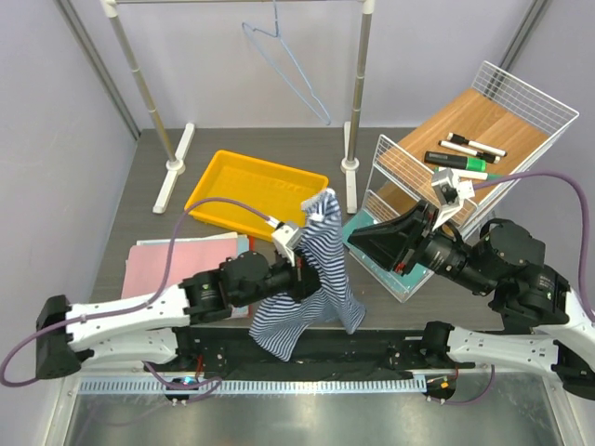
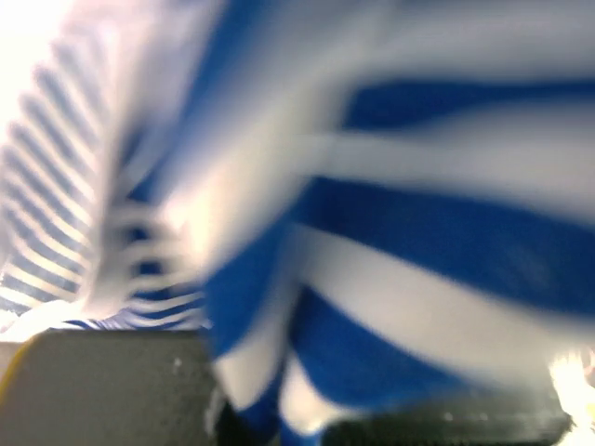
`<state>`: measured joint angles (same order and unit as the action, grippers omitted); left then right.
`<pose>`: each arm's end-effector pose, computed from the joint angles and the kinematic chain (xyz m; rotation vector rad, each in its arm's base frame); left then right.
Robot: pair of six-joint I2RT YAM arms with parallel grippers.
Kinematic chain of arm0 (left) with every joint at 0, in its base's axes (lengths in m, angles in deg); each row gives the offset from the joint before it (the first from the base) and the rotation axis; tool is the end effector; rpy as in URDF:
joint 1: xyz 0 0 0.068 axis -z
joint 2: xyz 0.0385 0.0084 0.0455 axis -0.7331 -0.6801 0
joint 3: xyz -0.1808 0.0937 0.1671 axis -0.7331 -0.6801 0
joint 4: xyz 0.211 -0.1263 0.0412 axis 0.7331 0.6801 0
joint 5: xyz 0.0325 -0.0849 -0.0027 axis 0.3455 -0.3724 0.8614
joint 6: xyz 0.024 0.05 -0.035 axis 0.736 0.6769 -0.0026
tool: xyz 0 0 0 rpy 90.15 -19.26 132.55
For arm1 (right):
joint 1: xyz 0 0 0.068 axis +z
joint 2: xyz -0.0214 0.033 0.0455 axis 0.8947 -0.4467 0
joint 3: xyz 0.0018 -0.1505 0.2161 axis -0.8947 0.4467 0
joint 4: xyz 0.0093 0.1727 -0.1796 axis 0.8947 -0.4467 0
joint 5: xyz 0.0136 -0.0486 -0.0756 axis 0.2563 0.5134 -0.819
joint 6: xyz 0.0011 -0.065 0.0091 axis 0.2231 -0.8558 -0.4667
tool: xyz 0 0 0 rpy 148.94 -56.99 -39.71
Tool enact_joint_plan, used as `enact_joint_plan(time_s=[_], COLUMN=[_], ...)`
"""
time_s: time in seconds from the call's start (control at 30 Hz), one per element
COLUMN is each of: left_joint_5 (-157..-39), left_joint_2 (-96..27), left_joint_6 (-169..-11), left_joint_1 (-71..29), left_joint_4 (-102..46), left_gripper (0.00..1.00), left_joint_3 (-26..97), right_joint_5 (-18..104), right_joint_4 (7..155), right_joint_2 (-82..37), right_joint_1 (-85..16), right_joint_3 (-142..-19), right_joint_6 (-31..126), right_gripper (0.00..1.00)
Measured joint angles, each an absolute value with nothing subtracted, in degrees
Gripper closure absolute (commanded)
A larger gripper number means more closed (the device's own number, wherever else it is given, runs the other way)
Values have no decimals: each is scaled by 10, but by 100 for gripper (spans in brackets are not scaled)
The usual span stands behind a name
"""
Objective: Remove the tank top from the hanger
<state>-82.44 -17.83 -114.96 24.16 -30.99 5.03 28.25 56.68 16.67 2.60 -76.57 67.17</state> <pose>0.0864 -0.2351 0.2924 0.4944 1.8971 -1.1975 0.0567 0.1115 0.4614 -0.4380 1.5469 1.1924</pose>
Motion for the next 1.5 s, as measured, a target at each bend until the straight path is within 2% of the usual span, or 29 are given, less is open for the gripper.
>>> enact_joint_plan(time_s=[0.03, 0.2, 0.47, 0.87, 1.0, 1.23, 1.5], left_joint_5=[-830, -844, -821, -731, -698, -654, -789], left_joint_2=[-162, -58, 30, 61, 28, -103, -260], left_joint_6=[-1158, -1183, -1188, -1169, -1133, -1051, -1017], left_joint_1=[239, 236, 232, 232, 232, 204, 6], left_joint_4=[-286, -172, -13, 82, 111, 151, 171], left_gripper=[100, 100, 100, 100, 100, 100, 100], left_joint_3=[55, 79, 179, 238, 290, 463, 646], right_joint_5=[286, 324, 371, 414, 439, 465, 467], right_joint_4=[567, 563, 554, 532, 532, 537, 538], right_joint_2=[169, 175, 183, 214, 226, 266, 303], right_joint_1=[26, 26, 26, 26, 26, 26, 26], right_joint_3=[-761, -734, -723, -736, -760, -771, -770], right_joint_6=[671, 665, 663, 648, 646, 647, 650], right_gripper=[63, 49, 43, 37, 36, 35, 35])
